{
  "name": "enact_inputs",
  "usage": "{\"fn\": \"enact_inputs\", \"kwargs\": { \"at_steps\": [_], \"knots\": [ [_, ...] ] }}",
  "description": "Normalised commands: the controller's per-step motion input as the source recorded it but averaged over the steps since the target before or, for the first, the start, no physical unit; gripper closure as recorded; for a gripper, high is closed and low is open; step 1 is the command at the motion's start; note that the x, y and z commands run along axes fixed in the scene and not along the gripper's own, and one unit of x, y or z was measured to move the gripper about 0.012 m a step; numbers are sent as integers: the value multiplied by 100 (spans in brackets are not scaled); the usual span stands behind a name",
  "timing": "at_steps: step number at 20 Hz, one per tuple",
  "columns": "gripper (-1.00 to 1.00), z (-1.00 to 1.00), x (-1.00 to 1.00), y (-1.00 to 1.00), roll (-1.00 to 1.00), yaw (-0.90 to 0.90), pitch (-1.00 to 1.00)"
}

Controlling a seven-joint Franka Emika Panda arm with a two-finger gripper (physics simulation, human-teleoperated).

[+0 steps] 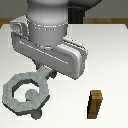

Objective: Put the loop with the handle onto the peg.

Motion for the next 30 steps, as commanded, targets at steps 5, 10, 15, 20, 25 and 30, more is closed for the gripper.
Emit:
{"fn": "enact_inputs", "kwargs": {
  "at_steps": [5,10,15,20,25,30],
  "knots": [
    [100,-20,-20,0,0,0,0],
    [100,-60,-20,0,0,0,0],
    [100,-100,-3,0,0,0,0],
    [100,0,-80,0,0,0,0],
    [100,0,-20,-63,0,0,0],
    [100,0,-20,40,0,0,0]
  ]
}}
